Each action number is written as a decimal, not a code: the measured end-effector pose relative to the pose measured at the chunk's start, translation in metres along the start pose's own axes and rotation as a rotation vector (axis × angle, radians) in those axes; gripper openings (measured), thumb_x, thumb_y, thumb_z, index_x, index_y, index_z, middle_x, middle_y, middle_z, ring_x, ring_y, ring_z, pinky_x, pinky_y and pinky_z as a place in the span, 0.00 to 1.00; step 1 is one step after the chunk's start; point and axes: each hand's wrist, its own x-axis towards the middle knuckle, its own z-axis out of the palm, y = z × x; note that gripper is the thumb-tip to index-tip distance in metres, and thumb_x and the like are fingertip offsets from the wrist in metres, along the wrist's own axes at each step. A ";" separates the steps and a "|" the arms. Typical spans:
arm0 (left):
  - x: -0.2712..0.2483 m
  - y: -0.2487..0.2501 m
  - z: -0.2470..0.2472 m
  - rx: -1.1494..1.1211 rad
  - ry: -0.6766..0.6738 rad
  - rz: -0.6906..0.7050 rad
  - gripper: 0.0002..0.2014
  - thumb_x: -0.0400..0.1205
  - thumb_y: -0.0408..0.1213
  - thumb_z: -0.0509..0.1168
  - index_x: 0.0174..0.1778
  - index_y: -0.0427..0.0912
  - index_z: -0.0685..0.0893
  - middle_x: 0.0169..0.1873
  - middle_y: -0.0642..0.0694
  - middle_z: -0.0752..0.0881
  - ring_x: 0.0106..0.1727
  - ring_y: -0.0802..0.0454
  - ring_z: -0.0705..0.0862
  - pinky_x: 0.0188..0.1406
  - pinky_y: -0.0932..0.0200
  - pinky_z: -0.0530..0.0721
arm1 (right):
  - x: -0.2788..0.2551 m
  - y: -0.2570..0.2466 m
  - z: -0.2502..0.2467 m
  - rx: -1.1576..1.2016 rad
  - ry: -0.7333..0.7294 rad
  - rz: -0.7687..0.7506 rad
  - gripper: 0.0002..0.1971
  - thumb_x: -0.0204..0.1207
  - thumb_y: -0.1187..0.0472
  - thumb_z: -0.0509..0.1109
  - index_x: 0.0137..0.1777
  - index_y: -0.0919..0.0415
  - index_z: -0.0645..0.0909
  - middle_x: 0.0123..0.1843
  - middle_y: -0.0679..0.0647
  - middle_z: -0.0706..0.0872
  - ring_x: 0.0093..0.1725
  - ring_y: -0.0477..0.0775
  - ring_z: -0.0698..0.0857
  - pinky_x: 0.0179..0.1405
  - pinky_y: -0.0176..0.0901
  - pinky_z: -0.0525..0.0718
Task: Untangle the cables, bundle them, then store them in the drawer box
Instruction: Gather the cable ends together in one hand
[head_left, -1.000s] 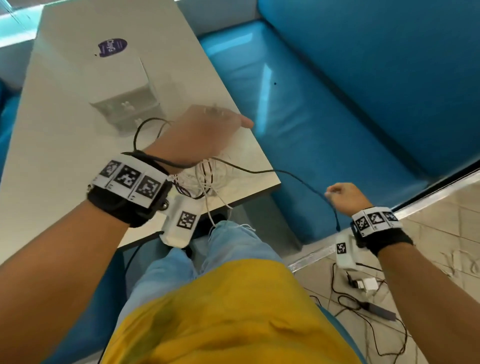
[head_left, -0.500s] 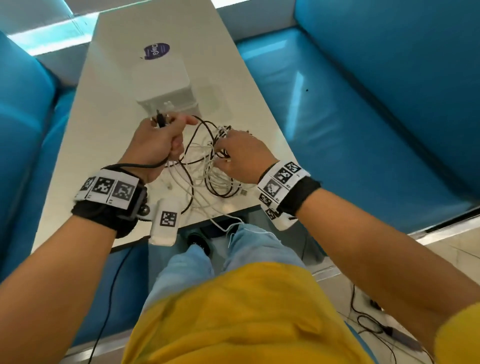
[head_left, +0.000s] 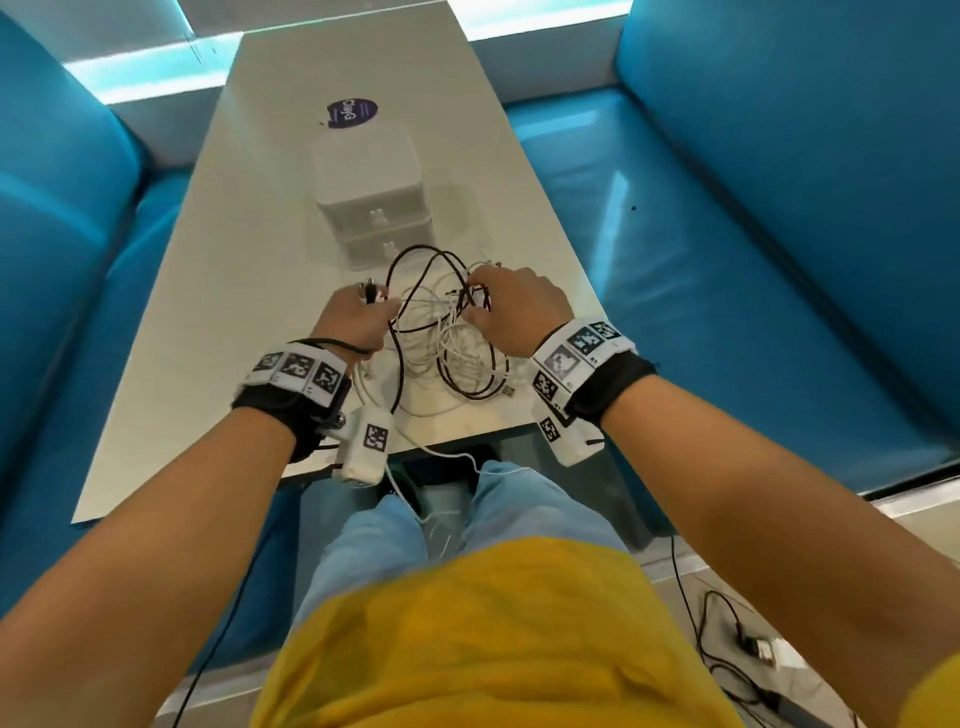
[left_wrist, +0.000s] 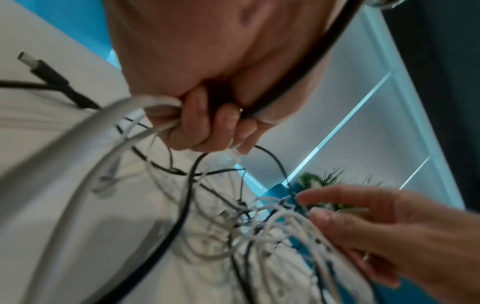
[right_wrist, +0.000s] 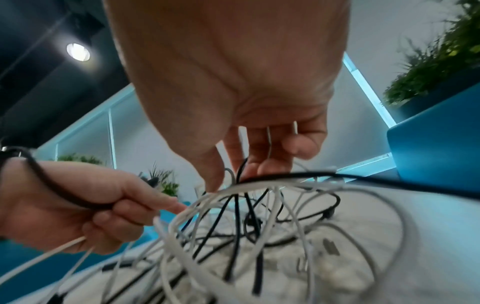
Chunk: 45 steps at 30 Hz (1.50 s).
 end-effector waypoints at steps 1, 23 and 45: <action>0.003 -0.004 0.004 0.049 0.020 0.006 0.10 0.80 0.40 0.66 0.55 0.42 0.82 0.40 0.40 0.84 0.39 0.41 0.82 0.36 0.55 0.80 | 0.000 -0.001 0.003 -0.045 0.002 -0.004 0.19 0.81 0.50 0.64 0.70 0.52 0.76 0.64 0.58 0.83 0.61 0.63 0.82 0.55 0.50 0.78; -0.082 0.095 -0.006 -0.188 -0.519 0.351 0.07 0.83 0.31 0.64 0.41 0.41 0.84 0.16 0.54 0.67 0.18 0.57 0.62 0.17 0.65 0.59 | -0.042 0.027 -0.063 0.457 0.258 -0.038 0.03 0.78 0.52 0.71 0.45 0.47 0.85 0.25 0.47 0.76 0.26 0.42 0.72 0.32 0.36 0.69; -0.124 0.137 0.083 -0.353 -0.608 0.532 0.12 0.88 0.38 0.58 0.42 0.42 0.84 0.16 0.52 0.65 0.19 0.54 0.62 0.21 0.62 0.57 | -0.134 0.164 -0.036 -0.149 -0.579 0.566 0.19 0.66 0.47 0.79 0.55 0.54 0.85 0.35 0.47 0.88 0.34 0.51 0.85 0.49 0.44 0.86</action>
